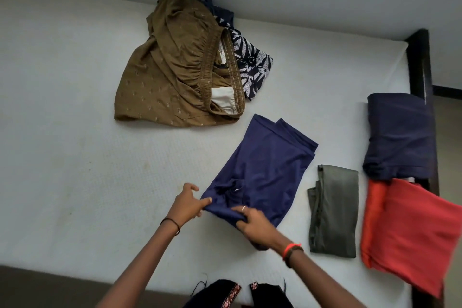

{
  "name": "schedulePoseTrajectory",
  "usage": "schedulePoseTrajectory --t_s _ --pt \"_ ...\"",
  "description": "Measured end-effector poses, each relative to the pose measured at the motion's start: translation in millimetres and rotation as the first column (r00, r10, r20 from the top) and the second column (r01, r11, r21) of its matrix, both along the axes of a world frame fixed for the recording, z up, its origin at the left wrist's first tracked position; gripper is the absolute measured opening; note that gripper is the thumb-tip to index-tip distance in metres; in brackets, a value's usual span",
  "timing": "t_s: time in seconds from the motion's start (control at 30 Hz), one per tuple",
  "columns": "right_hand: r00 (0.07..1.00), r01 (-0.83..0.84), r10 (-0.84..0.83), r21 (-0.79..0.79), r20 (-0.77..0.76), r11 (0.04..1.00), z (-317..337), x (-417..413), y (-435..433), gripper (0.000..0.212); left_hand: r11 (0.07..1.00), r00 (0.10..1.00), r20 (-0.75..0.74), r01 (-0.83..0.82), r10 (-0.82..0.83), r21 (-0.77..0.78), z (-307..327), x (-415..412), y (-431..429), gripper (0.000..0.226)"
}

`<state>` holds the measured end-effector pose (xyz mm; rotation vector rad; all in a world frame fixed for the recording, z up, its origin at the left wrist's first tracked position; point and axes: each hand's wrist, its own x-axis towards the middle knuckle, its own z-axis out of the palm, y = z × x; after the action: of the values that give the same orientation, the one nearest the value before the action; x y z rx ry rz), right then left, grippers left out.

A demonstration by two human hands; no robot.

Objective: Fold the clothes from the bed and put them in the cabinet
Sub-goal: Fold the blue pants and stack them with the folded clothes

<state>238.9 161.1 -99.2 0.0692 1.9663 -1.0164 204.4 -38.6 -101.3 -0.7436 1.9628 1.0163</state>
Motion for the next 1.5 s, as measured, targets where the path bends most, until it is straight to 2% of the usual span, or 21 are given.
schedulePoseTrajectory --t_s 0.13,0.3,0.37,0.43,0.5,0.53,0.57,0.6,0.63,0.67,0.7,0.8,0.97,1.03,1.1,1.17,1.27,1.33,1.4,1.43,1.5 --pt "0.999 0.038 -0.038 0.003 -0.018 0.999 4.0 -45.8 37.9 0.030 0.998 0.996 -0.091 -0.004 0.010 0.060 4.1 -48.9 22.8 0.041" --pt "0.974 0.228 -0.227 -0.047 0.020 0.972 -4.5 -89.8 76.0 0.020 0.985 0.984 -0.172 -0.004 0.035 0.173 6.5 -92.2 52.3 0.039" --pt "0.961 0.275 -0.274 0.013 -0.024 0.961 -16.6 -98.9 85.8 0.023 0.978 0.970 -0.235 -0.010 0.059 0.206 3.3 -94.0 58.8 0.036" --pt "0.947 0.313 -0.300 0.136 -0.112 0.940 -28.0 -98.4 89.3 0.032 0.984 0.938 -0.344 0.028 0.035 0.176 -1.1 -86.9 61.8 0.029" --pt "0.910 0.379 -0.307 0.257 -0.279 0.889 -32.5 -87.6 82.4 0.045 0.975 0.861 -0.476 0.219 -0.180 0.026 -10.9 -72.5 56.6 0.029" --pt "0.881 0.404 -0.278 0.301 -0.383 0.864 -33.3 -79.3 75.9 0.049 0.923 0.777 -0.516 0.375 -0.361 -0.081 -17.7 -64.0 51.9 0.035" --pt "0.856 0.396 -0.209 0.341 -0.472 0.852 -33.2 -69.7 67.8 0.052 0.814 0.641 -0.524 0.545 -0.560 -0.203 -25.2 -54.9 46.1 0.045" --pt "0.844 0.344 -0.105 0.383 -0.526 0.857 -35.7 -58.0 59.3 0.058 0.648 0.455 -0.497 0.681 -0.739 -0.341 -33.5 -46.4 41.0 0.058" --pt "0.838 0.256 0.023 0.429 -0.545 0.866 -37.8 -45.0 49.3 0.068 0.474 0.260 -0.449 0.744 -0.855 -0.471 -42.9 -38.7 36.4 0.071" --pt "0.830 0.157 0.143 0.471 -0.540 0.868 -41.5 -31.6 39.7 0.079 0.335 0.119 -0.386 0.759 -0.915 -0.558 -49.3 -32.7 33.4 0.083" --pt "0.818 0.072 0.238 0.505 -0.523 0.860 -46.8 -18.2 31.6 0.089 0.234 0.036 -0.317 0.752 -0.948 -0.616 -55.2 -28.6 32.3 0.093" --pt "0.804 -0.070 0.385 0.570 -0.453 0.819 -67.5 10.5 15.3 0.100 0.080 -0.088 -0.188 0.677 -0.978 -0.732 -65.2 -28.2 35.2 0.099" --pt "0.857 0.037 0.241 0.522 -0.455 0.852 -84.1 9.5 26.2 0.102 -0.074 -0.181 -0.053 0.627 -0.982 -0.775 -75.6 -41.6 44.3 0.077" --pt "0.851 0.035 0.254 0.532 -0.460 0.846 -86.5 8.1 30.2 0.093 -0.150 -0.247 -0.012 0.628 -0.969 -0.764 -80.0 -44.2 41.9 0.063" --pt "0.825 0.032 0.295 0.561 -0.482 0.827 -88.0 10.4 32.9 0.069 -0.162 -0.239 0.005 0.644 -0.971 -0.748 -83.4 -46.2 38.2 0.059" --pt "0.817 0.033 0.306 0.569 -0.489 0.822 -89.6 17.0 34.5 0.058 -0.150 -0.221 0.001 0.660 -0.975 -0.736 -78.3 -45.3 39.1 0.059" --pt "0.866 0.027 0.241 0.521 -0.439 0.853 -81.6 26.3 31.7 0.060 -0.150 -0.228 -0.032 0.736 -0.973 -0.660 -63.8 -40.6 40.1 0.060" --pt "0.899 0.036 0.161 0.435 -0.407 0.900 -67.3 31.3 27.9 0.072 -0.107 -0.178 -0.069 0.813 -0.982 -0.572 -52.3 -40.6 35.5 0.061" --pt "0.919 -0.014 0.139 0.322 -0.369 0.947 -52.2 36.9 29.4 0.083 0.024 -0.044 -0.146 0.902 -0.988 -0.432 -40.9 -41.9 31.6 0.057" --pt "0.955 -0.035 0.102 0.234 -0.279 0.972 -42.6 35.6 31.7 0.083 0.117 0.056 -0.187 0.935 -0.981 -0.334 -34.8 -44.2 30.5 0.053" --pt "0.996 0.068 -0.061 0.100 -0.067 0.993 -21.4 25.8 40.4 0.073 0.249 0.222 -0.187 0.959 -0.957 -0.134 -21.2 -51.0 29.8 0.043"
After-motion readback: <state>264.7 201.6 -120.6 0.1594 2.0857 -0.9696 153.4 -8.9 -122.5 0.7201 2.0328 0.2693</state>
